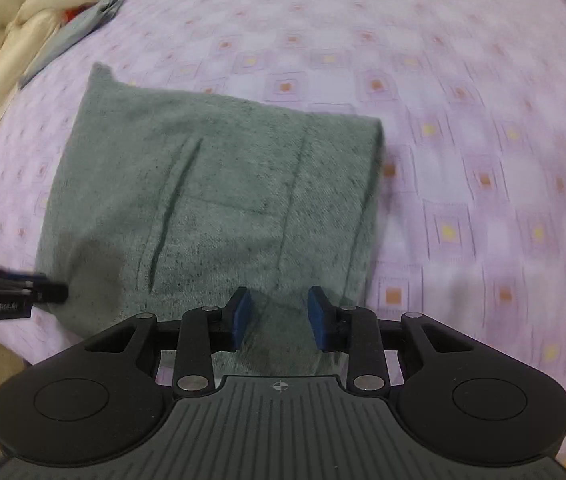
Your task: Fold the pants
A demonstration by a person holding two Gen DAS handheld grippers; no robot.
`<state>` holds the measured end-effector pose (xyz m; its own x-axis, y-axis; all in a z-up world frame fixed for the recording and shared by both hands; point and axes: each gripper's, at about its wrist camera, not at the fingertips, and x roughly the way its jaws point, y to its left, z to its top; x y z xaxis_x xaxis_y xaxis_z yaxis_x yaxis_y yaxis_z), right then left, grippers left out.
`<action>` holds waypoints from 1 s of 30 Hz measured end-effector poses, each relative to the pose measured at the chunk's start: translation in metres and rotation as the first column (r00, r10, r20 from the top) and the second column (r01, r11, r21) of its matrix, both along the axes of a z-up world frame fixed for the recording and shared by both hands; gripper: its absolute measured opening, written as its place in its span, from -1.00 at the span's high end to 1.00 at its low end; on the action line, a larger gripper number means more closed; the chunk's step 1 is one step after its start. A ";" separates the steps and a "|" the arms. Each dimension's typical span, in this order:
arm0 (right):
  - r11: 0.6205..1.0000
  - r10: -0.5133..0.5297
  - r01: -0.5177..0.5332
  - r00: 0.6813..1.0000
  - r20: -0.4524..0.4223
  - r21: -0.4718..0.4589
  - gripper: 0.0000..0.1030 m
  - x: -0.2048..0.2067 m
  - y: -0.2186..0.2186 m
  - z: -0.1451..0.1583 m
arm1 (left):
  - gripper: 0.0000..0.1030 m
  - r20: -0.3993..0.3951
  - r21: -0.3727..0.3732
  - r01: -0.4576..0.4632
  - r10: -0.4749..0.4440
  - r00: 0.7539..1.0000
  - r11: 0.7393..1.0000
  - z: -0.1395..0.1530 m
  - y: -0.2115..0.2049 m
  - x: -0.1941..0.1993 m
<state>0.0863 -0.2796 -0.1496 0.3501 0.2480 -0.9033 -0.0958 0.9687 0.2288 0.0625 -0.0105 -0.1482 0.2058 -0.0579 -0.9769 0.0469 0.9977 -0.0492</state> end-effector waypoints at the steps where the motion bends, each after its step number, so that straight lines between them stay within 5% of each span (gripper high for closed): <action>1: 1.000 0.006 -0.006 0.999 0.037 0.003 0.40 0.000 -0.002 0.011 | 0.36 0.028 0.013 0.001 -0.002 1.000 1.000 0.010 0.000 0.000; 5: 0.998 0.063 -0.061 0.979 0.195 -0.013 0.38 0.015 0.000 0.035 | 0.36 0.166 0.034 0.017 -0.023 0.986 0.999 0.043 -0.009 0.019; 9: 0.989 0.134 -0.119 0.973 0.187 -0.088 0.38 0.050 0.013 0.019 | 0.34 0.215 0.049 0.006 -0.016 0.976 0.999 0.040 -0.019 0.074; 17: 0.987 0.120 -0.104 0.984 0.132 -0.121 -0.01 0.076 0.008 -0.005 | 0.27 0.043 0.049 -0.172 0.170 0.984 0.984 -0.017 0.005 0.161; 30: 0.995 0.068 -0.057 0.989 0.131 -0.086 -0.10 0.077 0.007 -0.013 | 0.21 0.062 0.130 -0.118 0.110 0.992 0.984 -0.007 -0.010 0.141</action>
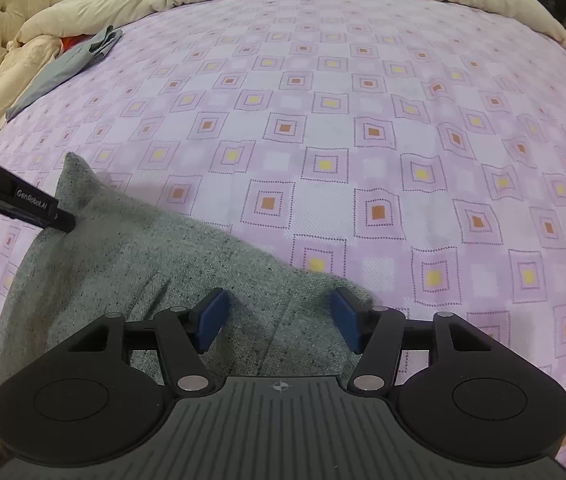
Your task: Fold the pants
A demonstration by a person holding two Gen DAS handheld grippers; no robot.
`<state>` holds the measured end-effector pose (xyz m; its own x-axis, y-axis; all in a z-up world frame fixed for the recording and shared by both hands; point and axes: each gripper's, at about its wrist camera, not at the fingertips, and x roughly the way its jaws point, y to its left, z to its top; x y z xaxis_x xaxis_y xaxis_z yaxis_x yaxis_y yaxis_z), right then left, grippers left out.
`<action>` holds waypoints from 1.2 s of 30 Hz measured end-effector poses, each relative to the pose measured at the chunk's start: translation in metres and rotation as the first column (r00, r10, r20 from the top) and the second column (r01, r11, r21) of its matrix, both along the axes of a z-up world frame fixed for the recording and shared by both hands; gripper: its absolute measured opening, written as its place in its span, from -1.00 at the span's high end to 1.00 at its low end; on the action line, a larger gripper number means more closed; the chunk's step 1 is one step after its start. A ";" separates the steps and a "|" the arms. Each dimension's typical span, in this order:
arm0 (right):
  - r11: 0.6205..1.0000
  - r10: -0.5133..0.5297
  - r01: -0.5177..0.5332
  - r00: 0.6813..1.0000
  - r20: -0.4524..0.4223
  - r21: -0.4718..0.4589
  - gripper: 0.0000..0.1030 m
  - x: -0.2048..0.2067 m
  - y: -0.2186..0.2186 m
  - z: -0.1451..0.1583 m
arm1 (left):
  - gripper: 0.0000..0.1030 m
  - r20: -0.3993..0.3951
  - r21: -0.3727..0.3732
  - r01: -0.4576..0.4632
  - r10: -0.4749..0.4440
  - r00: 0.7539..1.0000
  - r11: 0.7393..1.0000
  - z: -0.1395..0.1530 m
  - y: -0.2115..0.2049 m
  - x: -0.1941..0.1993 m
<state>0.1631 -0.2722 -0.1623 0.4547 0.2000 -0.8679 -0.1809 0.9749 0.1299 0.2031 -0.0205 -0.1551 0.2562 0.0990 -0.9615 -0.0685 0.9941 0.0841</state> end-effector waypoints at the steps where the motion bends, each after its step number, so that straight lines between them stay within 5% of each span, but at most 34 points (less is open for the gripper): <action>1: 1.000 -0.001 0.001 1.000 -0.001 0.001 -0.10 -0.001 0.000 0.001 | 0.21 0.001 0.003 -0.002 0.002 1.000 1.000 -0.001 0.000 -0.005; 15: 0.989 -0.082 0.096 0.988 -0.132 0.109 -0.38 -0.045 -0.033 -0.009 | 0.20 -0.029 0.050 0.033 -0.032 0.999 0.998 0.002 0.004 -0.088; 28: 0.958 -0.107 0.158 0.971 -0.215 0.241 -0.59 -0.045 -0.051 -0.025 | 0.10 -0.043 0.032 0.020 -0.019 0.999 0.999 -0.012 0.012 -0.085; 36: 0.961 -0.105 0.156 0.970 -0.221 0.229 -0.72 -0.044 -0.045 -0.025 | -0.08 -0.046 -0.009 0.027 -0.027 0.999 1.000 -0.015 0.026 -0.082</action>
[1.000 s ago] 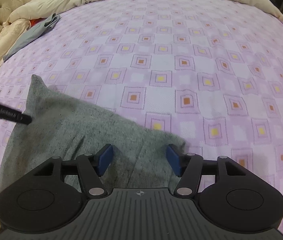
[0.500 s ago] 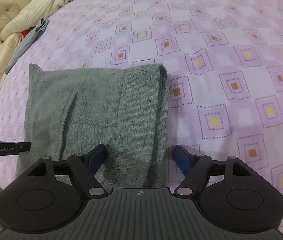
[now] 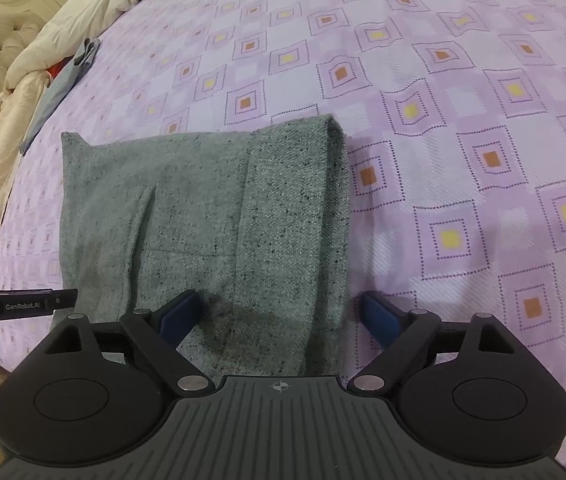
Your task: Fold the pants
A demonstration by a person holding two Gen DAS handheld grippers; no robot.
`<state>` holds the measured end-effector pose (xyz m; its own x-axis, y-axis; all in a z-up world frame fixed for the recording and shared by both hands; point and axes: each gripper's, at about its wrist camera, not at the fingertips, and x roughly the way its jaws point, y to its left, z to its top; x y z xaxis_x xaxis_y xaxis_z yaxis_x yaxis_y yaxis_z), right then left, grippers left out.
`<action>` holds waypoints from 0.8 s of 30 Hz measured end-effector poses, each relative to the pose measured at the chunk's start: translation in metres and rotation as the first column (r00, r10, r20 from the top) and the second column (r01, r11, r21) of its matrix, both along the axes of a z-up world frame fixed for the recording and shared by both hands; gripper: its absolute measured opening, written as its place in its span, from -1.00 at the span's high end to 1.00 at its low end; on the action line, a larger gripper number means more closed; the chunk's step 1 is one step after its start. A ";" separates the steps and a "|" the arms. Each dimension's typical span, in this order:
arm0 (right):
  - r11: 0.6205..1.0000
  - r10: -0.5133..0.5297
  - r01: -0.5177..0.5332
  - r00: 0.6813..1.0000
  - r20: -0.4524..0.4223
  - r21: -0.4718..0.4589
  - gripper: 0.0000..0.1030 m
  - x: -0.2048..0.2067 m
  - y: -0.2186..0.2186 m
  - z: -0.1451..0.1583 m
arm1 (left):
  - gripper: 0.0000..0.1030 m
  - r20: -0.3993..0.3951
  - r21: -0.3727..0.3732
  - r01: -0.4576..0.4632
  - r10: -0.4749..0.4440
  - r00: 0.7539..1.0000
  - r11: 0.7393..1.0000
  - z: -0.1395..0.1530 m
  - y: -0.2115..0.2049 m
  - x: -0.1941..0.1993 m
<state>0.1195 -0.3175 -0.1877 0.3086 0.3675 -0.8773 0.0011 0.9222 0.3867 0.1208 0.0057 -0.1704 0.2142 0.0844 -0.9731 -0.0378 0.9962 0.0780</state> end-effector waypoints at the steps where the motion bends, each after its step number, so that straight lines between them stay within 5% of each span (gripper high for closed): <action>1: 1.000 -0.009 0.009 1.000 -0.001 -0.001 -0.74 0.000 0.001 0.000 | -0.14 0.000 -0.005 0.006 -0.006 1.000 1.000 0.000 0.003 0.001; 4: 1.000 -0.017 0.017 1.000 -0.004 -0.006 -0.84 0.001 0.007 -0.001 | -0.32 0.000 -0.019 0.017 -0.017 1.000 1.000 -0.005 0.014 0.002; 10: 1.000 -0.002 0.002 1.000 -0.009 -0.002 -0.85 0.003 0.018 -0.001 | -0.43 0.012 -0.179 0.030 -0.028 1.000 0.983 -0.015 0.053 -0.016; 13: 1.000 -0.017 0.018 1.000 -0.022 0.019 -0.84 0.000 0.020 -0.002 | -0.43 0.020 -0.206 0.060 -0.057 0.998 0.977 -0.017 0.062 -0.021; 17: 0.999 -0.042 0.042 0.999 -0.003 0.032 -0.85 -0.005 0.019 -0.004 | -0.14 0.060 -0.209 0.162 -0.153 0.986 0.964 -0.004 0.056 -0.016; 24: 0.989 -0.112 0.113 0.994 -0.020 0.099 -0.86 -0.003 0.009 -0.007 | -0.17 0.107 -0.216 0.249 -0.230 0.967 0.944 -0.007 0.036 0.018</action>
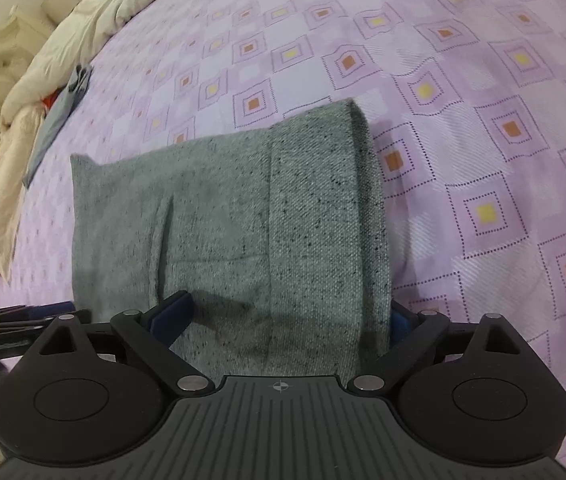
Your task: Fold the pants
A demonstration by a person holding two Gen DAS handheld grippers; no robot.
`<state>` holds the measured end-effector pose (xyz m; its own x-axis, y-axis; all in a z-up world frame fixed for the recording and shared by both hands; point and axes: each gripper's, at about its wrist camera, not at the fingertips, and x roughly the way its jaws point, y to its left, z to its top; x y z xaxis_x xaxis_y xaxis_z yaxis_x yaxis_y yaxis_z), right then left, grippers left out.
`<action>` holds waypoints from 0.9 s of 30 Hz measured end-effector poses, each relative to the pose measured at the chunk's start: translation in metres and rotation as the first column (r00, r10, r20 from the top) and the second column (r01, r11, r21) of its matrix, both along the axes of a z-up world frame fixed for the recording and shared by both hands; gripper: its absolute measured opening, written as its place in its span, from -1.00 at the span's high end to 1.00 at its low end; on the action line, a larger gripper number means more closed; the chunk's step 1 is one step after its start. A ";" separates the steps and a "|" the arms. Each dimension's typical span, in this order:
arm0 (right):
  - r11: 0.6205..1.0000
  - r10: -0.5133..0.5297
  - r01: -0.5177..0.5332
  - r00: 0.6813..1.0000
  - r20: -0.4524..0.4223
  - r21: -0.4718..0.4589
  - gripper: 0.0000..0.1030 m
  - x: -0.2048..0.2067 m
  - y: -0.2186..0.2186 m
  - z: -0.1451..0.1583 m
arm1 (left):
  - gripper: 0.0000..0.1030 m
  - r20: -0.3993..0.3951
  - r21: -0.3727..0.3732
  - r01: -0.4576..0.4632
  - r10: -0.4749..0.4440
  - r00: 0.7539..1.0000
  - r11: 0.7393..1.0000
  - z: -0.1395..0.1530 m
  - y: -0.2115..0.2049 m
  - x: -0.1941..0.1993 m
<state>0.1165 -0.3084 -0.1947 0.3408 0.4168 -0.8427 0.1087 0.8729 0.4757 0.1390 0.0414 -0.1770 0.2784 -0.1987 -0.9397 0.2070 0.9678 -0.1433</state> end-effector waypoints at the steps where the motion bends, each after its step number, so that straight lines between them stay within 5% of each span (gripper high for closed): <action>1: 1.000 -0.009 0.009 1.000 0.000 0.007 -0.86 0.000 0.000 -0.001 | -0.24 -0.004 -0.009 -0.013 0.013 1.000 1.000 -0.002 0.000 0.004; 13: 0.997 -0.035 0.031 0.998 0.050 0.070 -1.00 -0.002 -0.002 -0.004 | -0.39 -0.018 -0.128 -0.039 0.037 0.999 0.991 -0.012 0.013 0.035; 18: 0.995 -0.035 0.029 0.997 0.065 0.094 -1.00 -0.004 -0.005 -0.006 | -0.81 -0.005 -0.100 -0.009 0.009 1.000 0.995 -0.019 -0.012 0.045; 21: 0.991 -0.084 0.078 0.995 0.055 0.109 -0.96 -0.006 -0.008 -0.005 | -0.80 -0.010 -0.106 -0.016 0.015 1.000 0.994 -0.018 -0.020 0.041; 23: 0.981 -0.154 0.151 0.988 0.022 0.118 -0.92 -0.006 -0.009 -0.005 | -0.40 -0.018 -0.120 -0.054 0.052 0.998 0.991 -0.017 -0.020 0.040; 24: 0.979 -0.175 0.174 0.985 0.000 0.108 -0.85 -0.003 -0.008 -0.004 | -0.24 -0.019 -0.112 -0.079 0.077 0.997 0.991 -0.014 -0.018 0.037; 26: 0.987 -0.157 0.158 0.987 -0.017 0.028 -0.02 0.002 -0.004 0.003 | 0.32 -0.050 -0.168 -0.132 0.125 0.991 0.977 -0.006 -0.004 0.035; 27: 0.990 -0.133 0.134 0.991 -0.021 0.032 0.28 0.004 -0.002 0.007 | 0.34 -0.067 -0.196 -0.178 0.168 0.984 0.964 0.000 0.004 0.032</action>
